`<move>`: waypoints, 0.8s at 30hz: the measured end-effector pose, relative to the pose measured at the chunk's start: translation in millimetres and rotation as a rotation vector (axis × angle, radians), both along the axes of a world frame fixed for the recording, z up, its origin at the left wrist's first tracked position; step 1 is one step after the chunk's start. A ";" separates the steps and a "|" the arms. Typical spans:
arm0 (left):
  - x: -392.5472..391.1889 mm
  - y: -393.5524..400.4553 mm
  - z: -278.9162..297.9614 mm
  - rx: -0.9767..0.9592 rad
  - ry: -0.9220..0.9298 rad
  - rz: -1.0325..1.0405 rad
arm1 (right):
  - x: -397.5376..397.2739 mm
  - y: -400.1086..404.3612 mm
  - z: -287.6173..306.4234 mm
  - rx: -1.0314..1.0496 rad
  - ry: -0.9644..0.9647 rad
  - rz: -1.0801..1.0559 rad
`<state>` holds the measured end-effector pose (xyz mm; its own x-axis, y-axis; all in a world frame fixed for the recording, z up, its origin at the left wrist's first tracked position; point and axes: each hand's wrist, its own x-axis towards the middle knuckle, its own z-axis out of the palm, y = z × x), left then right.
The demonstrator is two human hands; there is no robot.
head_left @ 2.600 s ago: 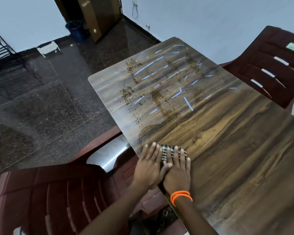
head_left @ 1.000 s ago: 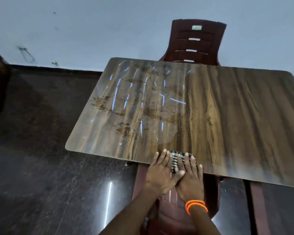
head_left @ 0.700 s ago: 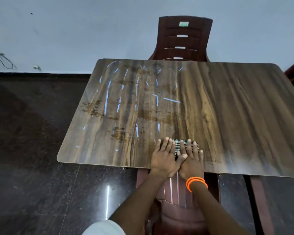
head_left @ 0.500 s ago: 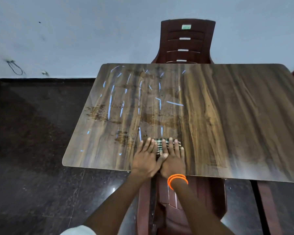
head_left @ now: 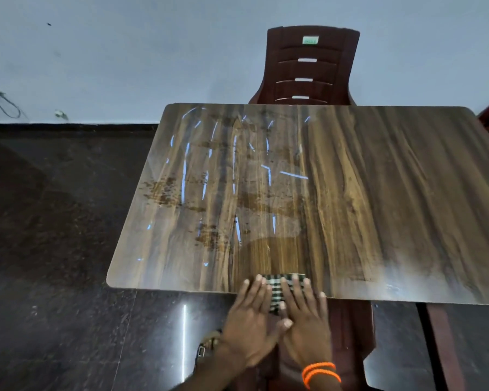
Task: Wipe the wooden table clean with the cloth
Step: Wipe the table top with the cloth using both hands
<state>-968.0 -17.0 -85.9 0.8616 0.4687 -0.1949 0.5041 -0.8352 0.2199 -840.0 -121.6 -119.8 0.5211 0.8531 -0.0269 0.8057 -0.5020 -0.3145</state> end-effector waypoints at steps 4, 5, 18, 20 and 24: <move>59.6 26.0 9.8 -0.073 -0.014 -0.035 | 33.5 18.1 -0.2 -0.013 -0.093 -0.144; 69.8 36.4 9.7 -0.086 -0.004 -0.049 | 39.4 28.6 -0.4 -0.021 -0.103 -0.191; 39.0 180.5 -3.0 0.056 -0.034 -0.159 | 5.2 171.2 -4.4 -0.094 -0.083 -0.283; 19.5 179.8 -2.9 0.059 -0.052 -0.139 | -13.9 172.2 -3.1 -0.076 -0.081 -0.271; -11.8 165.8 -0.5 0.080 -0.029 -0.147 | -47.6 154.8 0.6 -0.065 -0.065 -0.237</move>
<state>-979.7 148.9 -86.4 0.9268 0.3500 -0.1362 0.3695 -0.9149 0.1628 -887.7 33.3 -119.2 0.7085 0.7048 -0.0375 0.6807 -0.6964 -0.2273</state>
